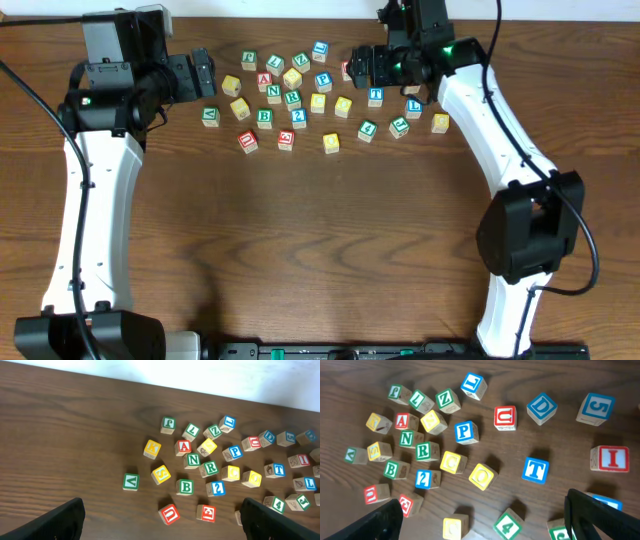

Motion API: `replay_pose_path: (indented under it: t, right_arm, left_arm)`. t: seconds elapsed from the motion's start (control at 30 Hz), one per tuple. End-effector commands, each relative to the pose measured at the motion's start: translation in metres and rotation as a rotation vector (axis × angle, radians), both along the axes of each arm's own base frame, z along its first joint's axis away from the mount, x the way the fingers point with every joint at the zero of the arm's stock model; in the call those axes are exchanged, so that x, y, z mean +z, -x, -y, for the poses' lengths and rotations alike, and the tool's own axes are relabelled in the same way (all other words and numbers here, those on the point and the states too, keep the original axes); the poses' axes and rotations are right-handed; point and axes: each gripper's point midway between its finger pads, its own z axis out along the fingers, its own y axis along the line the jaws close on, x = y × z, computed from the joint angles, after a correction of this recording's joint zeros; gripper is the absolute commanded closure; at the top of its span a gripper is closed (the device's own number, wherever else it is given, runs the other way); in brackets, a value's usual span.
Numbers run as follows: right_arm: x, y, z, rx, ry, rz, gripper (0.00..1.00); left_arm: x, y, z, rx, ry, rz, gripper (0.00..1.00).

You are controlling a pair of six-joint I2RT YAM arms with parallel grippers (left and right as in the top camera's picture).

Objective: Spell out ROBOT
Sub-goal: 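Raise both arms and move grippers over the block pile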

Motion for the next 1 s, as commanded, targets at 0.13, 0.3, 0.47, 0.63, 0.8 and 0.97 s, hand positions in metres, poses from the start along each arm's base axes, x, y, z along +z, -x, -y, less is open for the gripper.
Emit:
replay_pose_path:
  t: [0.13, 0.3, 0.47, 0.63, 0.8, 0.97]
  right_arm:
    - [-0.01, -0.007, -0.01, 0.005, 0.0, 0.004, 0.01]
    - [-0.009, -0.009, -0.011, 0.006, -0.003, 0.013, 0.01]
    - [-0.011, -0.005, -0.011, 0.007, 0.002, -0.004, 0.04]
    - [-0.018, 0.004, -0.011, -0.003, 0.009, -0.055, 0.06]
    - [-0.025, 0.01, -0.006, -0.074, 0.035, -0.099, 0.08]
    - [-0.031, 0.021, -0.006, -0.083, 0.042, -0.151, 0.08]
  left_arm:
    - [0.005, -0.009, -0.003, 0.014, -0.006, 0.026, 0.02]
    - [0.006, -0.011, -0.003, 0.019, -0.002, 0.034, 0.02]
    - [0.005, -0.011, -0.012, 0.059, -0.039, 0.028, 0.03]
    - [0.002, -0.009, -0.033, 0.148, -0.119, 0.013, 0.02]
    - [-0.003, -0.004, -0.033, 0.146, -0.12, -0.016, 0.02]
    - [-0.01, -0.002, -0.032, 0.145, -0.119, -0.037, 0.02]
